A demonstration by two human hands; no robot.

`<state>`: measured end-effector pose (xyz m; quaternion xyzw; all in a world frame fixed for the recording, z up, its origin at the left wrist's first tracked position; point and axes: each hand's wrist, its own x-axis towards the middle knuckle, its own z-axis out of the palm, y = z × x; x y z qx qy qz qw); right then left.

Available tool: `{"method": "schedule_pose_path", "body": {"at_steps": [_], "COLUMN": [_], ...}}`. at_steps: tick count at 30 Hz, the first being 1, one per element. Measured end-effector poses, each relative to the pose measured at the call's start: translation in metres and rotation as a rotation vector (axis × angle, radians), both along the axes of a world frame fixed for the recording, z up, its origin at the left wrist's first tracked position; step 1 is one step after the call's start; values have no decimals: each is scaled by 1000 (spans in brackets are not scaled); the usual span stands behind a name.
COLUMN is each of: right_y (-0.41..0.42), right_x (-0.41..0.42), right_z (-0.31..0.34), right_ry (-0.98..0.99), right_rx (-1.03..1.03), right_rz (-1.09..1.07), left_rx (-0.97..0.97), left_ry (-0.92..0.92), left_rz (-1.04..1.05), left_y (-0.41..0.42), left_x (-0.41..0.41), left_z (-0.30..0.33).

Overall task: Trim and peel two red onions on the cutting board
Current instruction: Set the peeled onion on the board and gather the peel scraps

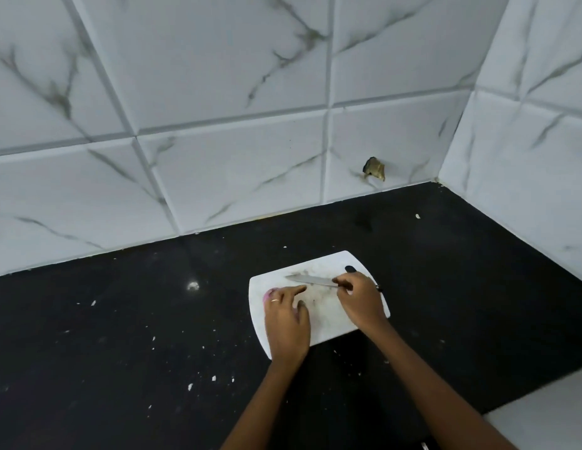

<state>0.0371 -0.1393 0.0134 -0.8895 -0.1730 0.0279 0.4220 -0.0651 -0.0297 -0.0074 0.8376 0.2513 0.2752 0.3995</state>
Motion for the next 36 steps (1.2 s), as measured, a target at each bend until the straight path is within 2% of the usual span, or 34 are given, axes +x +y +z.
{"method": "schedule_pose_path", "body": {"at_steps": [3,5,8,10,14,19,23,27,30,33,36], "right_y": [-7,-10,-8,-7,-5,-3,0,4,11,28,50], "right_x": [18,26,31,30,29,17,5,-6,-10,-13,-22], "right_z": [-9,-13,-21,-25,-32,-32,-33,-33,-29,-25,-22], "right_ry": [-38,-50,-140,-211,-261,-32,40,47,-43,-5,190], "right_rx": [-397,-576,-723,-739,-669,-432,-360,-356,-321,-134,67], "right_rz": [29,76,125,106,113,128,147,166,124,165,252], "left_rx": [-68,-170,-201,-207,-267,-300,-354,-358,-350,-362,-388], "left_ry": [50,97,131,126,114,100,71,76,85,82,71], "left_rz": [144,92,10,20,17,74,67,39,39,37,37], "left_y": [19,21,18,17,16,18,18,23,24,24,24], "left_x": [-8,-13,-16,-15,-8,3,10,8,4,3,3], "left_z": [-9,-20,-31,-32,-27,-24,-24,-26,-28,-29,-29]}}
